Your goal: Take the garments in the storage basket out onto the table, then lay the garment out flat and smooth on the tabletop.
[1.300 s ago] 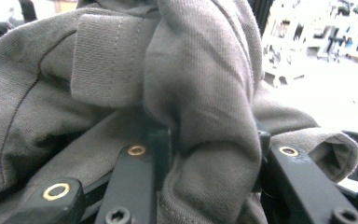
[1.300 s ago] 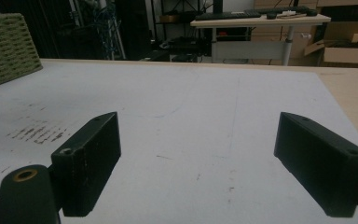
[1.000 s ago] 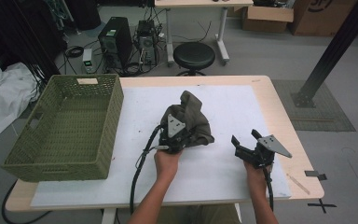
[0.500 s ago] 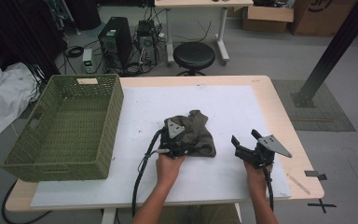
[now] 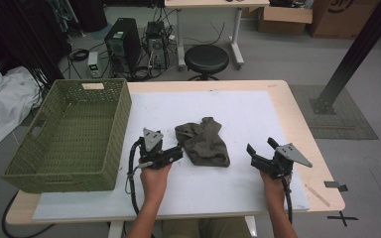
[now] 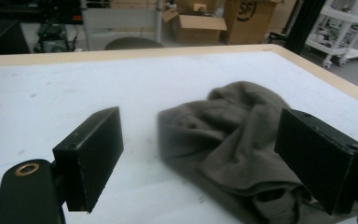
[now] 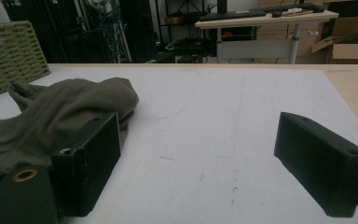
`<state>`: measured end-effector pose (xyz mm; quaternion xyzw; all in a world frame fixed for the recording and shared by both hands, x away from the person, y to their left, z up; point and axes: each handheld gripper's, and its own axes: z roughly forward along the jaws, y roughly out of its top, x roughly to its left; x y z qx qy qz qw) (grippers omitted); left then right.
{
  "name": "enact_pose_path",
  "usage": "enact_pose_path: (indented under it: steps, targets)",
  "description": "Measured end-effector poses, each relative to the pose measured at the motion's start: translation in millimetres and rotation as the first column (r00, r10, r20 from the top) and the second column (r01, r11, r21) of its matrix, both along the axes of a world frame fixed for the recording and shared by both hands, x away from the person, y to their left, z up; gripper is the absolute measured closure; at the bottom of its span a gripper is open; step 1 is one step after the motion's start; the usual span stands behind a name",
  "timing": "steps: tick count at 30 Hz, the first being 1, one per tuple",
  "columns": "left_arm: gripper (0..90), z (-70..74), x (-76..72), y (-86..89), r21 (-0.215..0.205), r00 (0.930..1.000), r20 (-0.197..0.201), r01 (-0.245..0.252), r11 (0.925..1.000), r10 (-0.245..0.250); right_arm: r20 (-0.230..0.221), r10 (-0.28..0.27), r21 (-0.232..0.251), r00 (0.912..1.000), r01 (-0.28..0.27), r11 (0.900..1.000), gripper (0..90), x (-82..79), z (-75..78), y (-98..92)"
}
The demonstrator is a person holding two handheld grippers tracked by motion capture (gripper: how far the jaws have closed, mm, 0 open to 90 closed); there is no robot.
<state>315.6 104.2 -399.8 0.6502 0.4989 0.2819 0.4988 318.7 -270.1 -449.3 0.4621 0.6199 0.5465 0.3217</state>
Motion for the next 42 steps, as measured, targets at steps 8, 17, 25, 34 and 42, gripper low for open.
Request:
enact_pose_path:
  steps: [8,17,25,34,42]
  targets:
    - [15.9,-5.7,-4.7,13.3,-0.022,0.9996,-0.014,-0.025,0.9995,0.025,0.0,0.008,-0.022,1.0,-0.008,1.0,14.4,0.3,0.2,1.9]
    - [16.0,-6.0,-6.4,13.6,-0.029,0.9997,-0.013,-0.022,0.9993,0.022,0.003,0.01,-0.016,0.9999,-0.01,1.0,14.4,0.0,0.1,1.4]
    - [15.9,-7.1,-2.7,15.6,-0.021,0.9995,-0.017,-0.029,0.9994,0.028,-0.009,0.021,-0.021,0.9997,-0.021,1.0,14.6,1.3,1.0,1.8]
    - [16.4,-10.0,10.0,13.2,-0.022,0.9992,-0.028,-0.029,0.9994,0.028,-0.15,0.265,-0.036,0.9526,-0.273,0.961,35.2,14.2,10.4,70.2]
    - [20.3,-18.7,23.0,7.6,-0.035,0.9965,-0.082,-0.018,0.9992,0.015,-0.246,0.369,-0.2,0.8963,-0.419,0.886,88.3,32.1,12.1,120.6]
